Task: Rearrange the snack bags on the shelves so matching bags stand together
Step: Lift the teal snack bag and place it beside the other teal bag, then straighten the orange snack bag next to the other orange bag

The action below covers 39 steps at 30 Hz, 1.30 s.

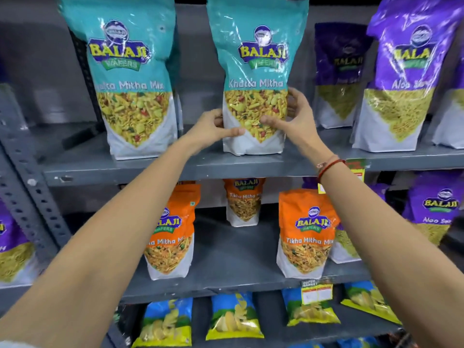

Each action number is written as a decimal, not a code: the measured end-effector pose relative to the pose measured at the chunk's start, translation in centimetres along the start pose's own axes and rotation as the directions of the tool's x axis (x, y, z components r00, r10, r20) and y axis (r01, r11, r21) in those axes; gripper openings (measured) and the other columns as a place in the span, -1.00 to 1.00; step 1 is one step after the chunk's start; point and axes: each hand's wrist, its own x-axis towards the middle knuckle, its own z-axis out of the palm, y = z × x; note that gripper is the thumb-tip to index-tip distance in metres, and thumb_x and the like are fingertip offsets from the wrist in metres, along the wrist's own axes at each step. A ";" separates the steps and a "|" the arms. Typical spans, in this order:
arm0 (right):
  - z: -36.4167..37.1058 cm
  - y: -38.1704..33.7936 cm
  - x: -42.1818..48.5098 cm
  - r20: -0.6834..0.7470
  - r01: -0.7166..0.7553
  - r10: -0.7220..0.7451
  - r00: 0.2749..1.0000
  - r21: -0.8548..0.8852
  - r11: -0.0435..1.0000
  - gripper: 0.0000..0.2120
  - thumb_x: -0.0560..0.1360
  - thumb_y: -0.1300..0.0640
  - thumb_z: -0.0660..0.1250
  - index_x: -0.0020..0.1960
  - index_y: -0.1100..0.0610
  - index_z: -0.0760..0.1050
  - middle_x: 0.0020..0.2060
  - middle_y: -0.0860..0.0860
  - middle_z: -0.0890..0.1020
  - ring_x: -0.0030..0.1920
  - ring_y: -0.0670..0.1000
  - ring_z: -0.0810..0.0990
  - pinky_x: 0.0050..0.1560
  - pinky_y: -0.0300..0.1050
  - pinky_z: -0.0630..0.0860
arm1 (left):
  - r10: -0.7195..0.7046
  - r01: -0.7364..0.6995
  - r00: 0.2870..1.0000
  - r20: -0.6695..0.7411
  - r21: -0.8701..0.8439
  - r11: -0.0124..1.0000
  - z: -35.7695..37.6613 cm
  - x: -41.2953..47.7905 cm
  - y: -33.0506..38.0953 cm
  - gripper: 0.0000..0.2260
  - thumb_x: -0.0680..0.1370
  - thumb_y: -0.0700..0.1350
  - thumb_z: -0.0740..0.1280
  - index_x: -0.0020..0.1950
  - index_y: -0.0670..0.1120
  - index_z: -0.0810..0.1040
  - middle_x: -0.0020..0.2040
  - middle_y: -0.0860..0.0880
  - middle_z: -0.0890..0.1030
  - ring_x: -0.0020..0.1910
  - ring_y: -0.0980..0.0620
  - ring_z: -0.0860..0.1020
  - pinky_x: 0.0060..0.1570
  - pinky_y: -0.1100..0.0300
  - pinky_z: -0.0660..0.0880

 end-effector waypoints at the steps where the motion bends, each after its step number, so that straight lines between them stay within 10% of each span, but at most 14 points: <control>1: -0.2 0.4 0.2 0.055 -0.021 0.022 0.998 -0.017 1.000 -0.10 0.25 0.14 0.64 0.45 0.16 0.23 0.30 0.07 0.52 0.29 0.06 0.52 0.32 0.04 0.50 | -0.005 0.004 1.000 0.025 0.026 1.000 0.0 -0.1 -0.4 -0.54 0.35 -0.12 0.54 0.17 0.00 0.45 -0.03 0.25 0.54 -0.15 0.48 0.52 -0.27 0.57 0.44; 10: -0.7 1.3 0.7 0.193 -0.117 0.133 0.972 -0.094 0.989 -0.18 0.20 0.00 0.64 0.35 0.09 0.34 0.23 -0.02 0.56 0.23 -0.04 0.54 0.24 -0.14 0.49 | -0.049 0.040 0.992 0.114 0.080 0.996 0.2 0.0 -1.9 -0.20 0.28 0.00 0.57 0.42 -0.01 0.25 0.19 0.14 0.49 0.06 0.32 0.47 -0.16 0.55 0.45; 17: -0.9 1.0 0.5 0.196 -0.138 0.160 0.968 -0.120 0.983 -0.11 0.21 -0.01 0.63 0.42 0.12 0.30 0.27 0.00 0.54 0.19 -0.11 0.54 0.32 -0.07 0.49 | -0.062 0.043 0.992 0.111 0.160 0.986 0.6 -0.7 -1.3 -0.16 0.27 0.09 0.54 0.45 -0.03 0.22 0.38 -0.01 0.45 0.28 0.03 0.46 0.28 0.07 0.42; 21: -0.5 0.7 -3.1 -0.125 0.116 -0.154 0.980 -0.271 0.956 -0.12 0.27 -0.09 0.60 0.43 0.23 0.31 0.32 0.14 0.44 0.34 0.09 0.45 0.33 0.00 0.46 | 0.048 -0.030 0.996 -0.073 0.223 0.974 1.7 -2.5 -0.9 -0.22 0.33 0.06 0.52 0.44 -0.04 0.23 0.41 0.02 0.41 0.32 0.11 0.41 0.29 0.18 0.40; 26: 1.2 4.8 -12.9 -0.340 0.398 -0.529 0.777 -0.386 0.832 -0.61 0.44 0.11 0.51 0.09 0.37 0.53 0.03 0.14 0.50 0.09 0.09 0.51 -0.04 0.06 0.58 | 0.529 -0.414 0.621 -0.579 0.331 0.848 6.8 -8.5 -2.3 -0.68 0.50 -0.06 0.40 0.22 -0.09 0.48 0.12 0.06 0.56 0.07 0.17 0.55 -0.01 0.38 0.48; 28: 1.3 8.4 -16.7 -0.346 0.271 -0.412 0.843 -0.389 0.881 -0.66 0.44 0.12 0.49 0.04 0.37 0.54 -0.03 0.18 0.53 0.02 0.15 0.52 -0.06 0.11 0.57 | 0.633 -0.493 0.542 -0.553 0.402 0.772 10.2 -10.4 -4.7 -0.84 0.54 -0.17 0.33 0.10 -0.14 0.52 0.02 0.02 0.55 -0.10 0.14 0.53 -0.08 0.43 0.42; 31: 0.1 14.5 -21.9 -0.474 -0.107 -0.046 0.879 -0.290 0.951 -0.60 0.45 0.03 0.47 0.07 0.33 0.48 -0.02 0.17 0.50 0.01 0.20 0.50 0.01 0.25 0.52 | 0.501 -0.437 0.774 -0.388 0.247 0.865 15.7 -12.3 -9.7 -0.81 0.51 -0.22 0.33 0.12 -0.11 0.49 0.00 0.04 0.49 -0.14 0.18 0.53 -0.20 0.28 0.53; 35: -3.3 21.1 -26.9 -0.555 -0.529 0.441 0.705 0.002 0.849 -0.20 0.35 -0.35 0.31 0.33 0.24 0.34 0.15 0.11 0.39 0.12 0.01 0.41 0.17 -0.16 0.40 | 0.015 -0.001 0.997 -0.071 0.186 0.983 22.0 -13.0 -16.1 -0.51 0.45 -0.06 0.41 0.33 0.00 0.33 0.21 0.01 0.49 0.08 0.10 0.53 -0.07 -0.05 0.58; 39: -6.1 25.4 -28.0 -0.148 -0.664 0.663 0.734 0.052 0.746 -0.19 0.37 -0.16 0.51 0.48 0.01 0.21 0.31 0.07 0.49 0.33 0.12 0.48 0.27 0.13 0.45 | -0.386 0.342 0.895 0.224 0.211 0.916 26.1 -12.1 -19.6 -0.12 0.35 0.04 0.52 0.49 -0.13 0.09 0.50 -0.17 0.23 0.43 -0.14 0.28 0.32 -0.04 0.34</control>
